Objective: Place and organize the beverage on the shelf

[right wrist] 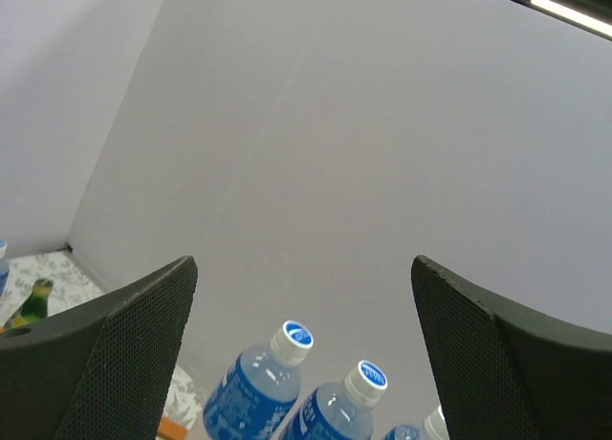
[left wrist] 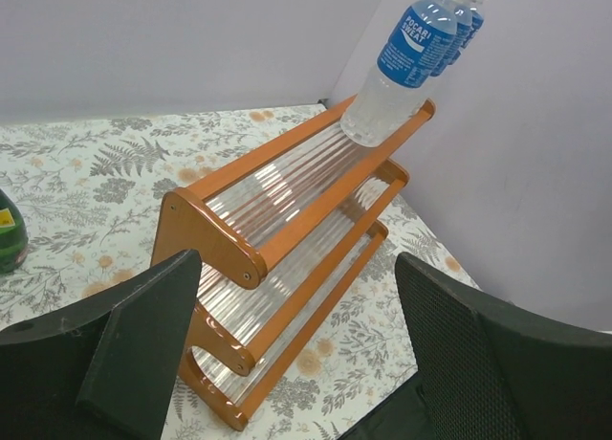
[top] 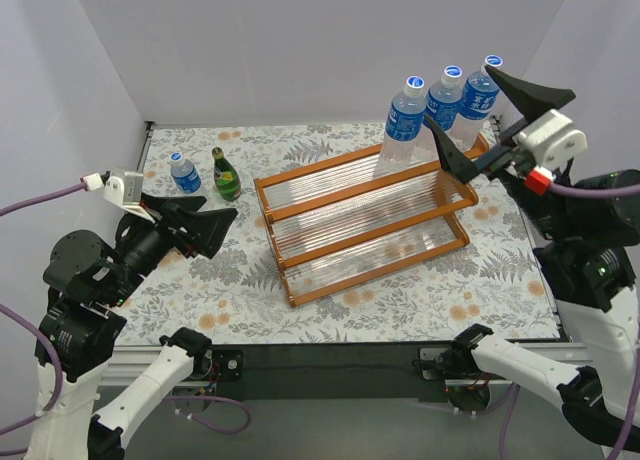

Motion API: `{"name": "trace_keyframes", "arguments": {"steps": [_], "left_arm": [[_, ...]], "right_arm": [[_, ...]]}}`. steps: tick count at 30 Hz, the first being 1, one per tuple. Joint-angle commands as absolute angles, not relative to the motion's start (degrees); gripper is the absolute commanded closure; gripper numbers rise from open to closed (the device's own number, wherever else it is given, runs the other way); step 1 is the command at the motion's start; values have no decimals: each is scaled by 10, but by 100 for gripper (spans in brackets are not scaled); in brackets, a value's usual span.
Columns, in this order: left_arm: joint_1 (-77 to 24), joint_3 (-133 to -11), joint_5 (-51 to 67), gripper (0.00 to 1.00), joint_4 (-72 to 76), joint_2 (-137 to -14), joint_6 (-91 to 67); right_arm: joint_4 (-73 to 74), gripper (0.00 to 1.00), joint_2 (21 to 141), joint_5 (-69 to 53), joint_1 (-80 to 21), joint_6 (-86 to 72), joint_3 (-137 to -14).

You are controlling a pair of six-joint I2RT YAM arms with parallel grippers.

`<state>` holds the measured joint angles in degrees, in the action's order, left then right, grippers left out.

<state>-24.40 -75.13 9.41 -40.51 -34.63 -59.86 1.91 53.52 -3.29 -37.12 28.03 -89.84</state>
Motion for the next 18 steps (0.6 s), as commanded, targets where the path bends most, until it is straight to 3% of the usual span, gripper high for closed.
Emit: {"name": "trace_keyframes", "arguments": {"steps": [1,14,18], "left_arm": [[-246,-755,74,18,-392,-365,-599],[-246,-726,-49,17,-359,-444,-600],[-246,-715,-142,16,-351,-491,-586]], "right_arm": [[113,2,498,-83,-365,331,-892],[332,2,425,-123,-347,386,-774],[368,2,411,-154,-347,380,-722]]}}
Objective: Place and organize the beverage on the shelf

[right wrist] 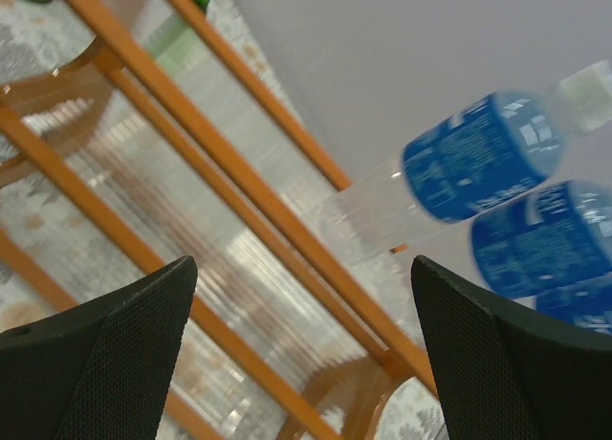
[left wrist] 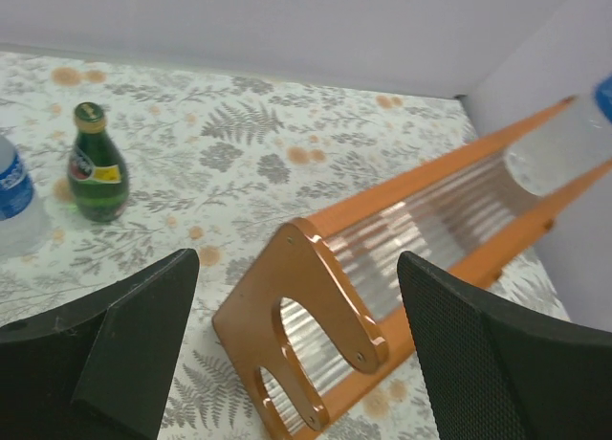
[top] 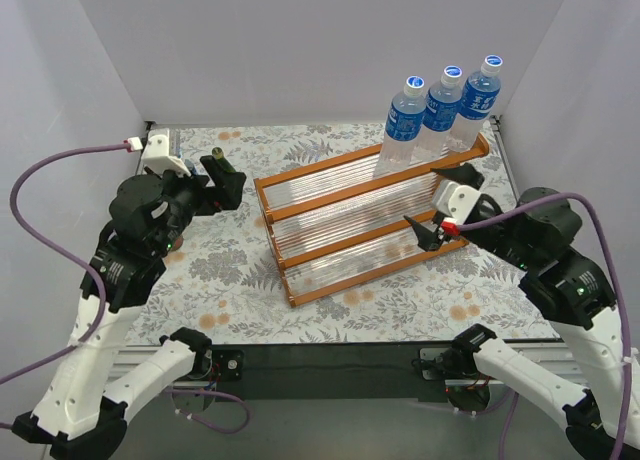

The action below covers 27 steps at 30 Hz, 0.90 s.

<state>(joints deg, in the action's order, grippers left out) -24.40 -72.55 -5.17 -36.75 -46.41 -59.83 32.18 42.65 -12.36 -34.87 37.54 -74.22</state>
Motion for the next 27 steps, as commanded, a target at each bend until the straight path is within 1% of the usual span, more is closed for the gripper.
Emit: {"name": "trace_keyframes", "arguments": {"steps": [1,6,9,10,13,15,21,27], "left_arm": [[-244,-713,-153,16,-345,-497,-584],[-213,-719,-167,15,-326,-535,-590],[-151,-722,-128,15,-314,-562,-582],[-107,-721,-83,15,-308,-569,-580],[-25,-715,-17,16,-298,-599,-577],[28,-715,-1,16,-293,-622,-578],[84,-711,26,17,-274,-680,-588],[109,-717,19,22,-252,-750,-585]], "right_arm": [[374,2,410,-160,-347,377,-709],[408,2,415,-193,-347,362,-683],[417,2,416,-212,-347,356,-666],[419,2,416,-223,-347,356,-664],[428,2,418,-241,-348,356,-660],[431,2,422,-248,-347,355,-662],[434,2,441,-265,-347,347,-667],[432,2,463,-272,-347,349,-676]]}}
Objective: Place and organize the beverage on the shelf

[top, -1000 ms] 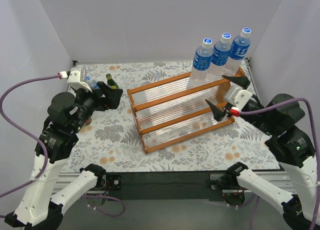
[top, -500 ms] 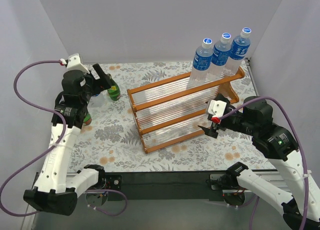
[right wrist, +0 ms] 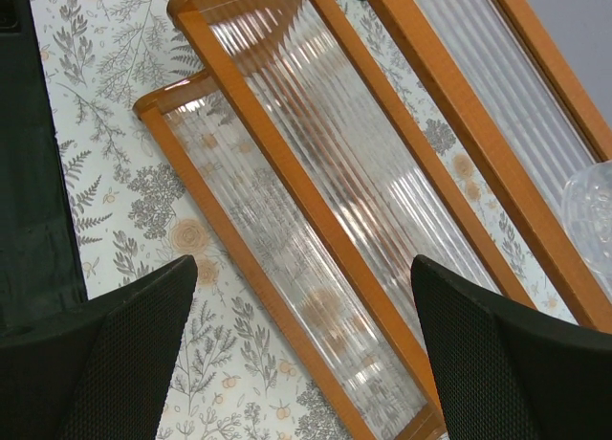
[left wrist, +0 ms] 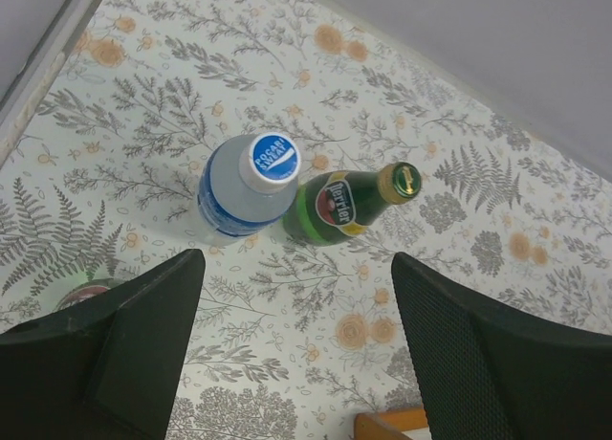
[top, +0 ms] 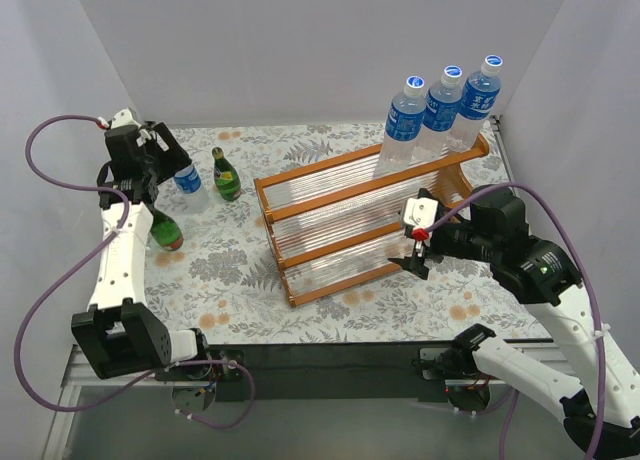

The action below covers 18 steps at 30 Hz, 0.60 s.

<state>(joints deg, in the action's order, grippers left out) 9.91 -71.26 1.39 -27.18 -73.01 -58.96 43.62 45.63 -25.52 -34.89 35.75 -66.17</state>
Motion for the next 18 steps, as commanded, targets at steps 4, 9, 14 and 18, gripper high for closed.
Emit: {"name": "trace_keyframes", "arguments": {"steps": [4,9,14,18], "left_arm": [[110,-740,10,32,-248,-813,-575],[110,-765,7,42,-250,-860,-556],[109,-794,7,45,-255,-889,-548],[104,-816,-25,46,-261,-904,-540]], "right_arm": [[429,2,468,-278,-347,349,-677],[425,2,473,-276,-347,349,-679],[422,2,473,-279,-347,344,-680],[421,2,469,-278,-348,343,-678]]}}
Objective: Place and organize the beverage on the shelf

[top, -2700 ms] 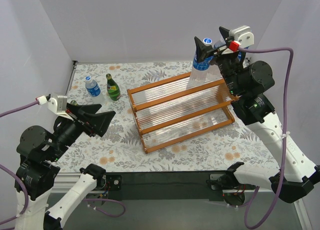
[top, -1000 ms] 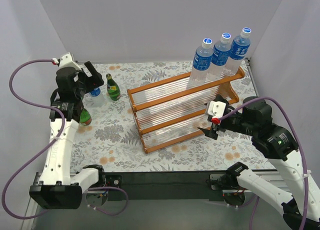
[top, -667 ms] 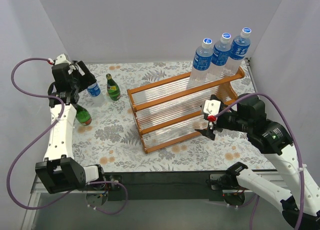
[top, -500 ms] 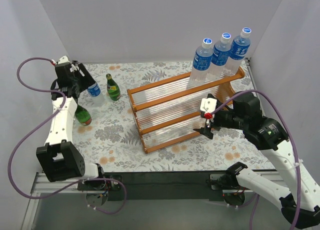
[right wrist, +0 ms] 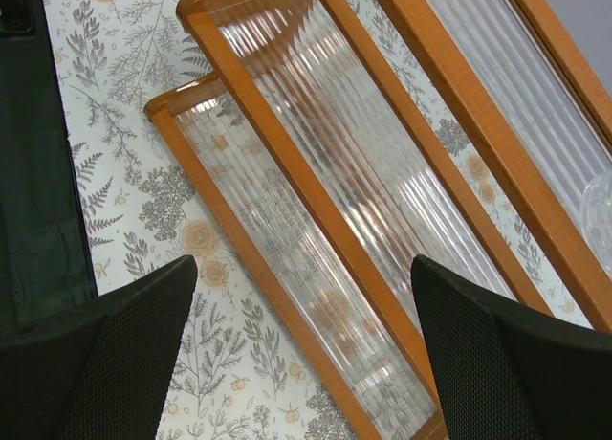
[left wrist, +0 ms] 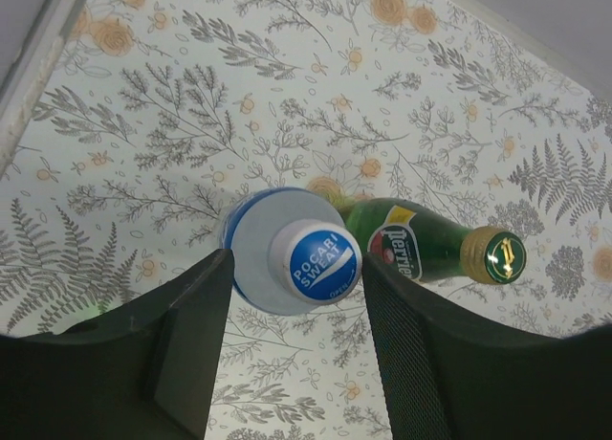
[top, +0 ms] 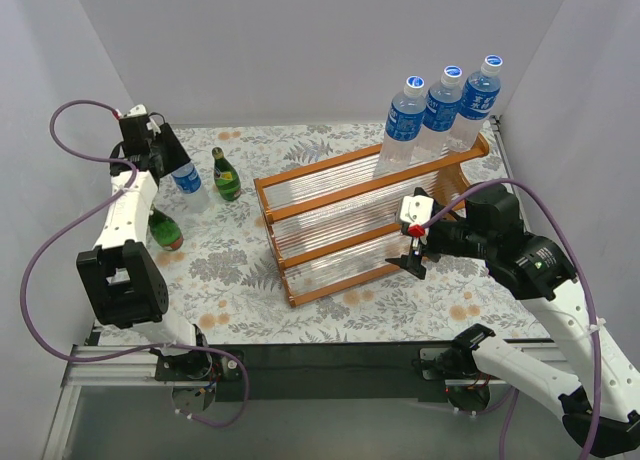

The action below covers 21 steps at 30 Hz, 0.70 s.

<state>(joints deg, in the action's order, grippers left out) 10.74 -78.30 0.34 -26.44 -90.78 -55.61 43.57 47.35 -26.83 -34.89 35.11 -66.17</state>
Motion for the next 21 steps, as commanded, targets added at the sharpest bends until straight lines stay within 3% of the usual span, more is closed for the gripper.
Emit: {"name": "trace_keyframes", "arguments": {"steps": [1,15,21], "left_arm": [[101,-819,-31,46,-262,-908,-534],[62,-842,-80,50,-282,-946,-498],[46,-850,-114,65,-293,-956,-483]], "right_arm": [[421,2,468,-278,-347,343,-676],[419,2,457,-278,-347,338,-675],[420,2,454,-278,-347,337,-679]]}}
